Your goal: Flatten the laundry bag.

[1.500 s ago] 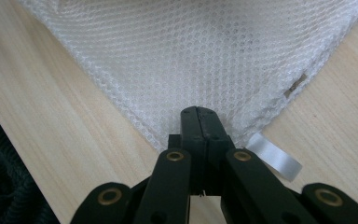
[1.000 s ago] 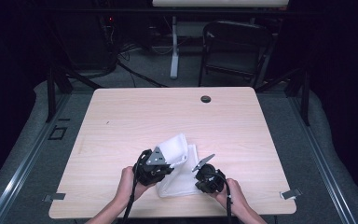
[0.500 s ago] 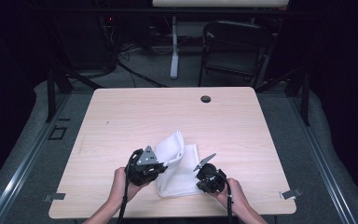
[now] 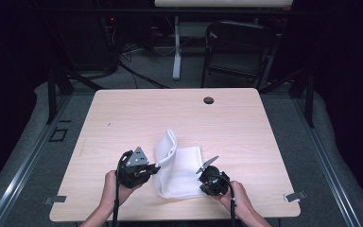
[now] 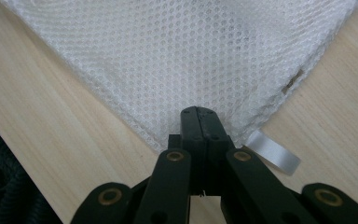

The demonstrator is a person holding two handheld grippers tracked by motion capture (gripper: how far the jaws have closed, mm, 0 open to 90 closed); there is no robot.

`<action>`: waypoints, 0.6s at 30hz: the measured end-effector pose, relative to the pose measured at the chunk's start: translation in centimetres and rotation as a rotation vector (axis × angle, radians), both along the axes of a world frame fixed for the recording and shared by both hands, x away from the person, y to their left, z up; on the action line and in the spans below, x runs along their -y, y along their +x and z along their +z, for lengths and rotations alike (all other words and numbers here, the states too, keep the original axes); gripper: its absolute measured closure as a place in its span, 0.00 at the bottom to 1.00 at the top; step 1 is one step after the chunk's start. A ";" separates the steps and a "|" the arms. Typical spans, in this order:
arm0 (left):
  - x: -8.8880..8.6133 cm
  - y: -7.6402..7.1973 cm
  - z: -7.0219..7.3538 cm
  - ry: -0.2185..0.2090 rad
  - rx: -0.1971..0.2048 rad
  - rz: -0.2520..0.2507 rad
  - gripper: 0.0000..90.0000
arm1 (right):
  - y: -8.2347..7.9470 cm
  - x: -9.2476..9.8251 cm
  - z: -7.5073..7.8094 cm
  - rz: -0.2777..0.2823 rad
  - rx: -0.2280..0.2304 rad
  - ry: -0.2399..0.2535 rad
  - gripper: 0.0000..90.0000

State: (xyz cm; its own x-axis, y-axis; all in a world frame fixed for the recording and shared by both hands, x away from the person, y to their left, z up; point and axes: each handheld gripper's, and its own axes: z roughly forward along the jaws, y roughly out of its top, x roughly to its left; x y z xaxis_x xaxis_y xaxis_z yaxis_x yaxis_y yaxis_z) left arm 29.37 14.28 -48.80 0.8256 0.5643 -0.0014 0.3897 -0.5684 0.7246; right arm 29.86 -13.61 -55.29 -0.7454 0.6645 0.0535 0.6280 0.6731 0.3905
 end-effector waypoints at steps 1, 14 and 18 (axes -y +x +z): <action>-0.1 0.0 0.0 -0.003 0.002 0.001 0.95 | 0.0 0.0 0.0 0.002 -0.001 -0.003 1.00; -0.6 0.3 -0.3 0.004 -0.027 0.030 0.94 | -0.1 0.3 0.1 -0.009 -0.015 -0.019 1.00; -1.1 0.4 -0.6 0.019 -0.052 0.043 0.94 | -0.2 0.4 0.2 -0.011 -0.018 -0.027 1.00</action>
